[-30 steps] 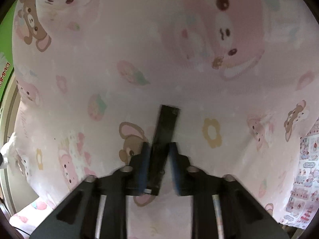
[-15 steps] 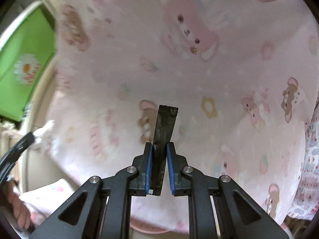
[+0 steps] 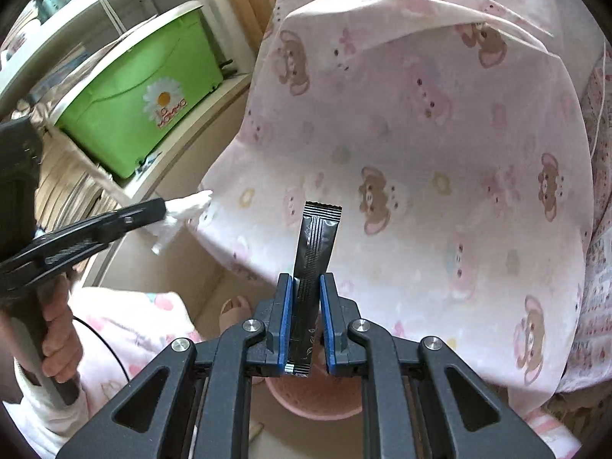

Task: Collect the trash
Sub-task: 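Carry the tissue and black strip down over the pink wastebasket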

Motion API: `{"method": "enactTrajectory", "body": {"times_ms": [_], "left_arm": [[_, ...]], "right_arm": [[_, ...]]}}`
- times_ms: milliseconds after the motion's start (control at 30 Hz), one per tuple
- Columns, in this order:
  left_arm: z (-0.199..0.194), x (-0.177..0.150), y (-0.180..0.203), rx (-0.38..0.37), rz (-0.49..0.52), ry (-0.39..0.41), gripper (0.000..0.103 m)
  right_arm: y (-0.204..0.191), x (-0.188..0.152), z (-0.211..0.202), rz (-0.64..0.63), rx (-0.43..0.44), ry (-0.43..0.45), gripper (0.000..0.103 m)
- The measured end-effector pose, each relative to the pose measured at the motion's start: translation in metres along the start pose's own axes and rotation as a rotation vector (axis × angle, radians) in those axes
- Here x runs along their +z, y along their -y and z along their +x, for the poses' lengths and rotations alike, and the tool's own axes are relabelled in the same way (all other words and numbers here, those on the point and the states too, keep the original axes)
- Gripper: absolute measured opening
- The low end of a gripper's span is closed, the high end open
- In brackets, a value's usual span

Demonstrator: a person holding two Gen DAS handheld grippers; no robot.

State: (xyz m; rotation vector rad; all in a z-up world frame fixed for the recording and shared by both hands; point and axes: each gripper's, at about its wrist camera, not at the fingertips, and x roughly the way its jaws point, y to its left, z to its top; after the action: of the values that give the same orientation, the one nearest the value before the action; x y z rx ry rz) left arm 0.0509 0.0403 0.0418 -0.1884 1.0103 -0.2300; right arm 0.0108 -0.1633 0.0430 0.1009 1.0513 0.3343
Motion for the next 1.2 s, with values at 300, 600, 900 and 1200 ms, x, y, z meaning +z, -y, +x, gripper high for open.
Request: {"method": "enactTrajectory", "body": {"times_ms": [300,600,900,1200], "left_arm": [[0.037,-0.044,0.014,0.055,0.019,-0.05,0.002],[0.069,-0.062,0.018,0.026,0.023,-0.148,0.002],[0.096,-0.078,0.02,-0.049,0.02,-0.299,0.002],[0.133,-0.097,0.017,-0.006,0.022,-0.421,0.003]], "right_arm": [[0.019,-0.046,0.029,0.033,-0.015,-0.015,0.016],[0.029,-0.062,0.056,0.044,-0.007,-0.052,0.016],[0.025,-0.077,0.073,0.013,-0.005,-0.109,0.017],[0.027,-0.098,0.126,-0.002,-0.021,-0.245,0.017]]}}
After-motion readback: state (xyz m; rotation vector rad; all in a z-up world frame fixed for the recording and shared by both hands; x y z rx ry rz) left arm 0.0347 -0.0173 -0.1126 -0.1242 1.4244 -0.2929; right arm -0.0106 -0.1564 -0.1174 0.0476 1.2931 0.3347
